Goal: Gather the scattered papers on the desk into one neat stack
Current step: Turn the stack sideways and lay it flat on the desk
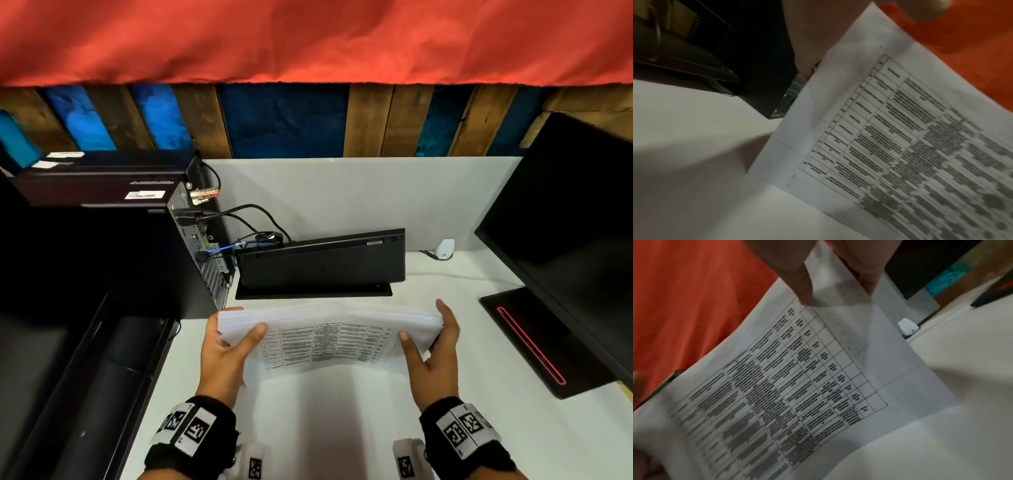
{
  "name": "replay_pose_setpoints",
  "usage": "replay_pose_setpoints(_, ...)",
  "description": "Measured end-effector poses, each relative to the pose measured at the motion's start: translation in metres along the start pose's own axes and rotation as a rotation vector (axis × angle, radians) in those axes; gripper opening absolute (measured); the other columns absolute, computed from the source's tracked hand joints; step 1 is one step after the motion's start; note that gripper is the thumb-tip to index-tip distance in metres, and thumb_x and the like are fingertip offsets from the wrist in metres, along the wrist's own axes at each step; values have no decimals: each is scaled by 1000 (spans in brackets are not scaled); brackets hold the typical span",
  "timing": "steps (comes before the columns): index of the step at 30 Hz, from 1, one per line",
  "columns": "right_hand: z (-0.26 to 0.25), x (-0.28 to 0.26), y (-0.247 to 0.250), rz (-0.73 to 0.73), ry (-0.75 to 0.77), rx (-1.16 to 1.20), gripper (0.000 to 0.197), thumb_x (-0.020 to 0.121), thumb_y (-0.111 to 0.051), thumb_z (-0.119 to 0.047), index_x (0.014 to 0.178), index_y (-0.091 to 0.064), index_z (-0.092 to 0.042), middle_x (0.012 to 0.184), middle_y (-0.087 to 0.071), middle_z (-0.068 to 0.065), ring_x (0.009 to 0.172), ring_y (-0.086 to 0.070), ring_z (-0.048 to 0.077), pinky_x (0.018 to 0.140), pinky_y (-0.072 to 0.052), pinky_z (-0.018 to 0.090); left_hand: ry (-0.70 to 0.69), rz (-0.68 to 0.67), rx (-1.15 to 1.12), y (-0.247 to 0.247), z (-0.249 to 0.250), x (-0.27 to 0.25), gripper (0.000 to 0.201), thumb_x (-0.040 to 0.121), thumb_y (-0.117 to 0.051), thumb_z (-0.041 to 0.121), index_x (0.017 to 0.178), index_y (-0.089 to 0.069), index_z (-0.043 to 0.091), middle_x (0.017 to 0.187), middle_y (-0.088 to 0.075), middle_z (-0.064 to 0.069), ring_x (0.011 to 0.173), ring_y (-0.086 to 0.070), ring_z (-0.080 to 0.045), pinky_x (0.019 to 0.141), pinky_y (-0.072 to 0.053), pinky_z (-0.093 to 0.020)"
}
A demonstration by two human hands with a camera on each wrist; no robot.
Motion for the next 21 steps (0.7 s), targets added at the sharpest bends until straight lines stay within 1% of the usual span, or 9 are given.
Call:
replay_pose_setpoints(2,20,7,3,-6,-153,146,75,81,-71,-6,140,-30,-29,114,-59,-6,105,-60,8,89,-49,27,59,-67,113,7,-17,8,57,68,-80,0,119,-55,9,104,-74,-7,96,-72,-20,81,-56,-32)
replay_pose_setpoints(6,50,13,-2,-63,-275,54,27,82,-67,2,104,-62,-12,98,-70,7,100,-66,30,94,-50,44,168,-94,216,20,-47,11,33,85,-62,-7,118,-60,-2,101,-74,-7,107,-66,-34,71,-57,-20)
replay_pose_setpoints(9,50,13,-1,-23,-275,109,25,84,-61,6,108,-62,-2,94,-69,10,82,-69,12,92,-52,38,172,-67,208,18,-44,8,30,91,-51,-9,120,-57,-6,104,-70,-12,99,-67,-26,63,-55,-15)
replay_pose_setpoints(11,45,16,0,-27,-246,120,24,84,-62,5,108,-62,2,94,-69,11,70,-66,-7,79,-54,16,156,-67,216,16,-35,8,28,92,-50,-9,118,-58,-6,104,-70,-12,95,-68,-15,65,-53,-10)
replay_pose_setpoints(12,43,19,1,-35,-236,116,24,84,-63,4,108,-63,1,94,-70,10,69,-65,-10,71,-52,7,149,-69,228,16,-32,9,27,92,-49,-9,116,-60,-4,102,-70,-9,90,-69,-9,65,-52,-8)
replay_pose_setpoints(14,44,21,0,-64,-242,102,26,83,-64,3,109,-62,-2,94,-70,4,73,-66,-9,68,-51,4,153,-72,257,21,-35,10,26,92,-50,-8,114,-61,0,100,-70,-5,85,-70,-4,66,-52,-9)
replay_pose_setpoints(16,49,21,-1,-90,-268,86,33,81,-66,5,112,-60,-6,98,-69,1,84,-68,2,74,-54,11,176,-68,295,25,-45,11,25,93,-51,-6,115,-59,0,101,-71,-7,94,-69,-18,69,-54,-19)
replay_pose_setpoints(18,51,18,-3,-93,-284,96,36,81,-65,8,113,-59,-7,102,-69,8,96,-67,21,85,-54,27,195,-58,336,27,-55,11,20,94,-50,-4,109,-60,4,97,-71,-8,100,-66,-33,70,-52,-31)
replay_pose_setpoints(21,47,19,-6,-70,-273,114,34,83,-61,8,113,-59,-8,104,-69,9,99,-65,26,90,-51,36,193,-32,334,25,-54,10,23,96,-45,-5,107,-60,8,94,-70,-4,96,-67,-28,71,-49,-28)
Point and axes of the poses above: each hand's wrist, its own x-axis towards the middle knuckle, its own y-axis out of the back of the hand, z = x × y, the point moved 7 cm from there along x, towards the middle knuckle
